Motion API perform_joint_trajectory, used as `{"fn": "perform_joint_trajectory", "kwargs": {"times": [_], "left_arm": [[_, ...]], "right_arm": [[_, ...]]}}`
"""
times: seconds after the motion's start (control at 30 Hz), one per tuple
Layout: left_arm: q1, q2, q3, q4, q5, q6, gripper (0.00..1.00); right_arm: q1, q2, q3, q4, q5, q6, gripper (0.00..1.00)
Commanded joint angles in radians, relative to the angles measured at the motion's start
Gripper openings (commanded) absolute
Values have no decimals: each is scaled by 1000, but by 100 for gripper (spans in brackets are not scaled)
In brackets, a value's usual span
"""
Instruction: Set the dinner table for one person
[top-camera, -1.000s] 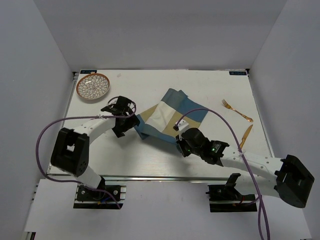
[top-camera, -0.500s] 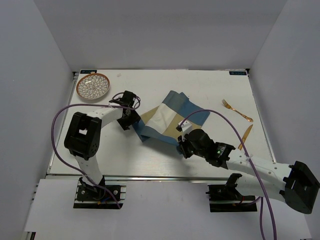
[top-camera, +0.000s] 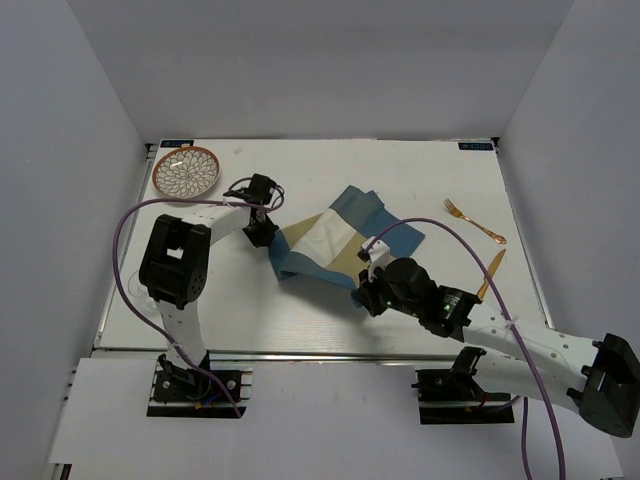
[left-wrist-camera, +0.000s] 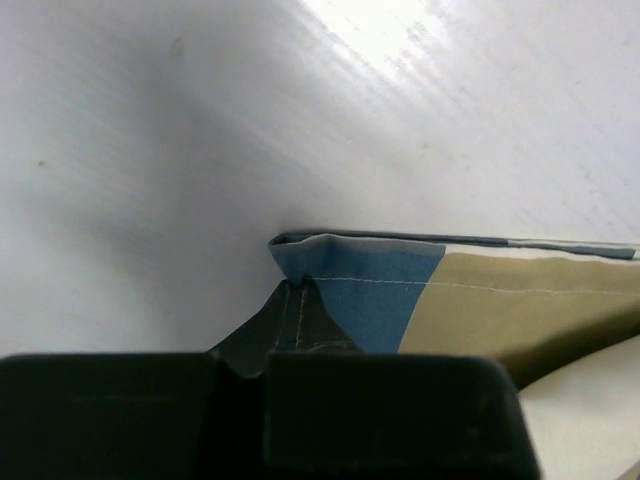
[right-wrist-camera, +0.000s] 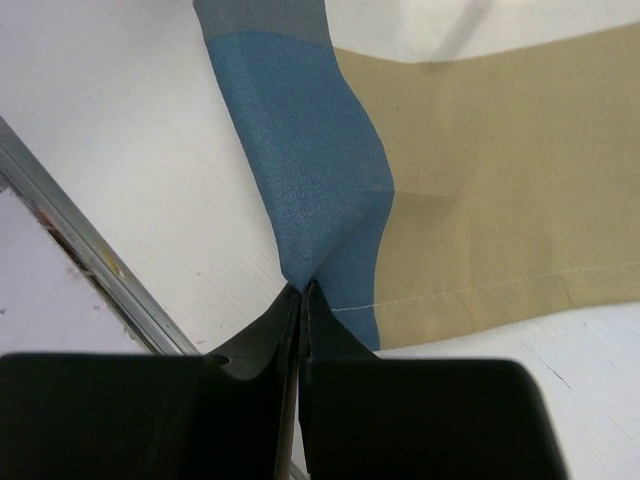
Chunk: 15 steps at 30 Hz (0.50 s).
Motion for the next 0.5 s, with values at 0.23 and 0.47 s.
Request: {"fn": "perform_joint_trajectory", "kwargs": {"times": [0.23, 0.47], "left_arm": [[-4, -95, 201, -132, -78, 107, 0], [5, -255, 817, -450, -219, 116, 0]], "right_arm": [[-5, -19, 117, -63, 185, -29, 0], [-104, -33, 577, -266, 636, -40, 0]]}}
